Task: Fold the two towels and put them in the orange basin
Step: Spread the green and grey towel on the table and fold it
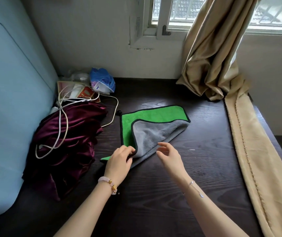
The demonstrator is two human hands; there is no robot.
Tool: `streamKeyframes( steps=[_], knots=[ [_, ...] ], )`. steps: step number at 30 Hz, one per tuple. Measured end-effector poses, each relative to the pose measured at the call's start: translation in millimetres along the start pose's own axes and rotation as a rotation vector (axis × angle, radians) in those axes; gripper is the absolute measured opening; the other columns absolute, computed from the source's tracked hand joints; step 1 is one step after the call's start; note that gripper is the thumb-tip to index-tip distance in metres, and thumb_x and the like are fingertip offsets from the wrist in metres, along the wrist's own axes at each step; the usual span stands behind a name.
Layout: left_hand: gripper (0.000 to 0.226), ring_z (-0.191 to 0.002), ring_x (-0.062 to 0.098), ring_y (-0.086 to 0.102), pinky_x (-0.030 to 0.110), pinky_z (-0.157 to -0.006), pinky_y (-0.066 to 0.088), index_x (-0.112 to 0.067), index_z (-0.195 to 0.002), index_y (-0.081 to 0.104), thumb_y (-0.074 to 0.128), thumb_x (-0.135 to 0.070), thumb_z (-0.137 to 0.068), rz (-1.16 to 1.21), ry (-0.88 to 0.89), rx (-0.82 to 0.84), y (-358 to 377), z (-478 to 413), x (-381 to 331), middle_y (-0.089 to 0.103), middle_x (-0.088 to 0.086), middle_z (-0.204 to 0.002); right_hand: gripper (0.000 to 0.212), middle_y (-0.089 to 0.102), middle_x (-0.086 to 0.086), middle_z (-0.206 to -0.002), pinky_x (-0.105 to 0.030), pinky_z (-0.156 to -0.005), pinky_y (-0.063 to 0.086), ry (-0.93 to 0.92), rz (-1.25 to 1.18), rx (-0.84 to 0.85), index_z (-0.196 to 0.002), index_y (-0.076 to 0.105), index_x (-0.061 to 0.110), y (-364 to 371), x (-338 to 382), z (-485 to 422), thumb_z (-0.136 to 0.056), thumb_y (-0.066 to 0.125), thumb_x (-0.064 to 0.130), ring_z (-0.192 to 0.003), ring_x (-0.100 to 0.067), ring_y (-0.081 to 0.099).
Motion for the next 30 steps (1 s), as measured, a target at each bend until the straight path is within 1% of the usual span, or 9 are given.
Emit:
streamKeyframes(
  steps=[4,7,10,13,16,19,22,27,30],
  knots=[
    [0.035,-0.069,0.020,0.060,0.028,-0.055,0.052,-0.022,-0.097,0.069,0.046,-0.009,-0.075,-0.190,0.303,-0.014,12.3,20.1,-22.5,0.061,-0.003,-0.081,0.043,0.063,0.002,-0.112,-0.023,-0.086,0.045,-0.019,0.015,0.056,-0.125,0.054,0.019,17.7,13.9,5.4,-0.084,0.065,0.026,-0.097,-0.010,0.059],
    [0.042,-0.060,0.017,0.057,0.022,-0.048,0.046,-0.028,-0.091,0.073,0.037,-0.018,-0.073,-0.339,0.402,0.013,19.5,35.4,-38.4,0.059,-0.003,-0.072,0.067,0.049,0.001,-0.133,-0.032,-0.100,0.041,-0.008,0.160,0.061,-0.138,0.039,0.020,31.1,17.1,6.0,-0.080,0.067,0.038,-0.119,-0.015,0.051],
    [0.041,-0.058,0.015,0.055,0.020,-0.047,0.041,-0.034,-0.088,0.072,0.037,-0.018,-0.072,-0.402,0.471,0.085,28.8,49.0,-50.5,0.057,-0.004,-0.069,0.066,0.048,0.000,-0.138,-0.033,-0.097,0.038,0.004,0.199,0.000,-0.141,0.035,0.018,29.8,19.0,8.2,-0.082,0.063,0.029,-0.123,-0.022,0.050],
    [0.038,-0.061,0.012,0.057,0.020,-0.049,0.043,-0.033,-0.092,0.071,0.044,-0.014,-0.072,-0.373,0.480,0.109,30.8,57.9,-52.1,0.058,-0.007,-0.075,0.041,0.064,-0.002,-0.116,-0.031,-0.087,0.040,0.087,0.091,-0.101,-0.124,0.053,0.019,13.7,13.7,4.8,-0.083,0.056,0.014,-0.107,-0.025,0.059],
    [0.049,-0.067,0.011,0.059,0.022,-0.054,0.049,-0.027,-0.099,0.070,0.074,0.000,-0.058,-0.294,0.419,0.092,26.1,64.0,-41.9,0.060,-0.007,-0.080,0.014,0.068,-0.005,-0.095,-0.034,-0.081,0.043,0.109,0.014,-0.166,-0.097,0.063,0.018,-4.1,2.7,0.9,-0.085,0.056,0.017,-0.094,-0.027,0.061],
    [0.055,-0.072,0.010,0.062,0.024,-0.060,0.053,-0.023,-0.096,0.071,0.082,0.003,-0.049,-0.284,0.312,0.065,17.6,67.2,-24.9,0.062,-0.008,-0.082,0.011,0.069,-0.010,-0.094,-0.039,-0.085,0.049,0.165,-0.083,-0.248,-0.092,0.065,0.010,-25.3,-21.4,2.5,-0.084,0.060,0.016,-0.095,-0.030,0.062],
    [0.049,-0.076,0.012,0.063,0.028,-0.067,0.054,-0.022,-0.090,0.071,0.084,-0.001,-0.048,-0.288,0.275,0.040,12.2,70.7,-14.3,0.063,-0.007,-0.085,0.005,0.070,-0.007,-0.093,-0.042,-0.087,0.053,0.274,-0.389,-0.243,-0.084,0.066,0.013,-39.6,-51.5,12.0,-0.083,0.064,0.009,-0.094,-0.026,0.066],
    [0.053,-0.079,0.015,0.064,0.033,-0.071,0.055,-0.018,-0.090,0.071,0.084,0.002,-0.042,-0.263,0.215,0.042,13.1,77.6,-8.0,0.063,-0.004,-0.087,0.010,0.066,-0.007,-0.086,-0.019,-0.052,0.055,0.384,-0.592,-0.288,-0.094,0.062,0.006,-54.6,-85.1,40.7,-0.086,0.062,0.000,-0.078,-0.018,0.064],
    [0.061,-0.078,0.016,0.064,0.031,-0.067,0.056,-0.014,-0.091,0.071,0.078,0.014,-0.037,-0.226,0.175,0.047,16.1,80.6,-5.8,0.064,-0.004,-0.086,0.012,0.064,-0.003,-0.085,-0.018,-0.049,0.054,0.416,-0.563,-0.319,-0.094,0.060,0.008,-61.3,-103.9,52.5,-0.084,0.064,0.001,-0.076,-0.014,0.062]
  ],
)
Point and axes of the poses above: each hand's wrist, its own z-axis away from the middle knuckle, its own y-axis out of the palm, x = y × z, the point moved 5 cm from there along -z, towards the middle knuckle
